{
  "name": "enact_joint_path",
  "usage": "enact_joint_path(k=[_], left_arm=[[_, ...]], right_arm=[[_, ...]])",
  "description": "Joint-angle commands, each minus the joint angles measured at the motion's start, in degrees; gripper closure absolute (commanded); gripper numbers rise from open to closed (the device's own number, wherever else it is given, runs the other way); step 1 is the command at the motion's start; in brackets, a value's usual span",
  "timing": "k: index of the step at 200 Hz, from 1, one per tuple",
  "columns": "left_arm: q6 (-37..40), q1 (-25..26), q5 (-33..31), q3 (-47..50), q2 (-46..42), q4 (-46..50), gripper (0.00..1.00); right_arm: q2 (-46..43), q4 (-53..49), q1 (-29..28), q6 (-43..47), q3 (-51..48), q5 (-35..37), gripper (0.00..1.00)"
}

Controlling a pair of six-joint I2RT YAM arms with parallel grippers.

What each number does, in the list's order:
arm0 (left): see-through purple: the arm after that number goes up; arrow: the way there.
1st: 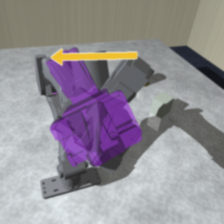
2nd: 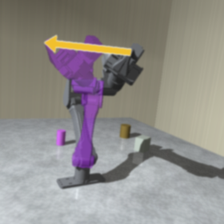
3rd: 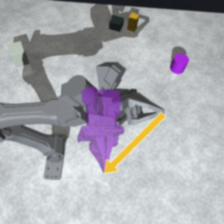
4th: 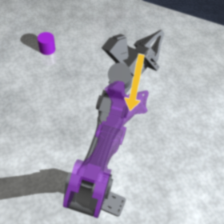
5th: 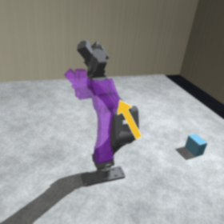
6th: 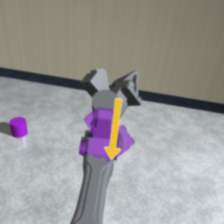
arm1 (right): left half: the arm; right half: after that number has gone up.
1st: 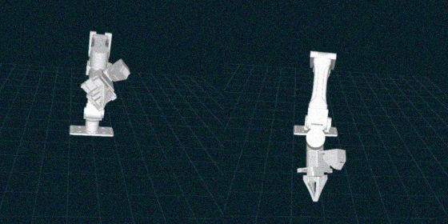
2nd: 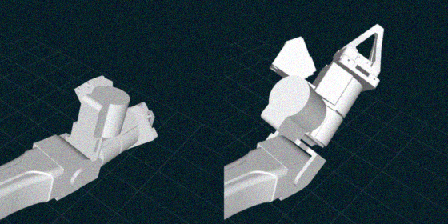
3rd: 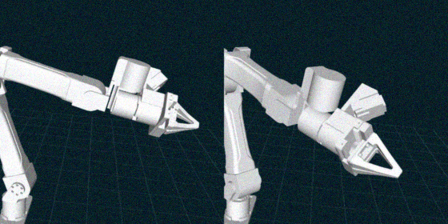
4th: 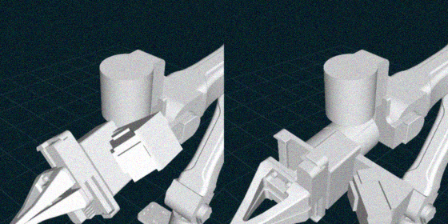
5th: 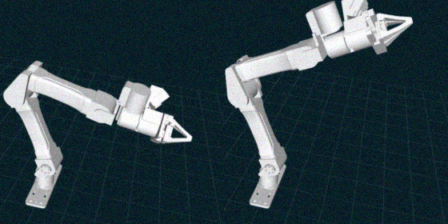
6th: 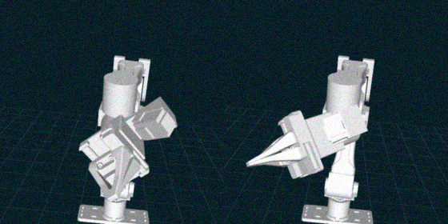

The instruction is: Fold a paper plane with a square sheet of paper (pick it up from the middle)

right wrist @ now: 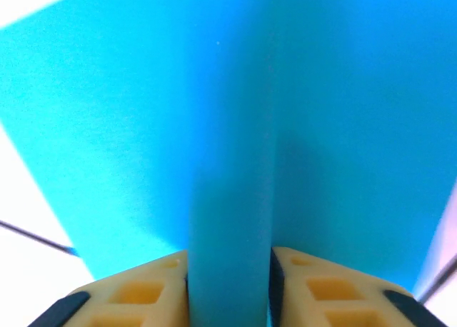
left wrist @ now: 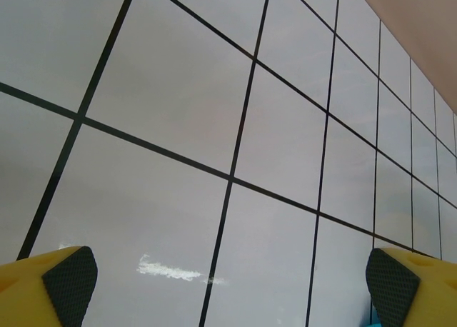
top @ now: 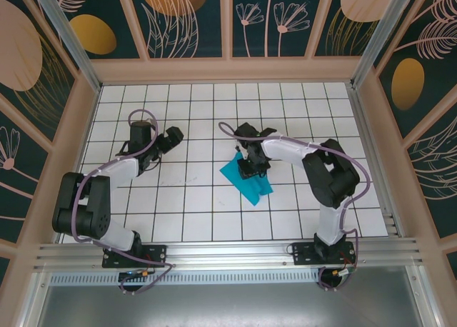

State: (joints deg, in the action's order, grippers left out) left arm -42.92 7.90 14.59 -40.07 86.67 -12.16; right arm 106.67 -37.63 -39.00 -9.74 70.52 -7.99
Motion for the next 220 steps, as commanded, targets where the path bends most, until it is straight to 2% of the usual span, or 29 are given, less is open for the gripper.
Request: enact_joint_path(k=[1, 22, 38, 64, 69, 101, 140, 162, 196, 220], left_arm=[[-1.8, 0.4, 2.4, 2.1, -1.9, -2.1, 0.01], [-4.3, 0.3, 4.0, 3.9, -3.0, -3.9, 0.01], [-5.7, 0.7, 5.5, 5.3, -3.8, -6.3, 0.02], [-6.5, 1.8, 6.8, 6.6, -5.1, -9.0, 0.02], [-6.7, 2.0, 7.0, 6.8, -5.2, -9.4, 0.02], [-8.2, 3.0, 8.1, 7.7, -4.4, -11.9, 0.02], [-9.1, 4.2, 8.6, 7.4, -3.2, -12.7, 0.02], [-10.5, 4.7, 9.0, 7.5, -2.6, -13.0, 0.02], [-12.6, 6.4, 11.7, 8.0, -1.2, -15.5, 0.04], [-13.3, 10.0, 13.0, 7.2, 0.7, -17.1, 0.1]], right_arm=[[-6.6, 12.9, 1.6, -7.3, -2.4, -16.2, 0.74], [-9.6, 32.4, 6.3, -19.7, -10.1, -33.7, 0.76], [-8.8, 40.6, 7.4, -24.9, -12.7, -38.4, 0.76], [-4.4, 36.6, 7.3, -23.4, -10.6, -34.6, 0.76], [-3.6, 36.1, 9.0, -23.3, -10.4, -33.9, 0.75], [-0.7, 32.6, 9.5, -21.8, -9.4, -27.6, 0.69], [-1.4, 26.1, 8.7, -18.4, -8.0, -15.3, 0.49], [-2.0, 23.9, 8.2, -15.8, -7.5, -11.2, 0.42], [-2.9, 25.7, 8.4, -15.5, -9.0, -11.2, 0.41], [-4.5, 30.3, 9.6, -17.9, -11.6, -14.8, 0.41]])
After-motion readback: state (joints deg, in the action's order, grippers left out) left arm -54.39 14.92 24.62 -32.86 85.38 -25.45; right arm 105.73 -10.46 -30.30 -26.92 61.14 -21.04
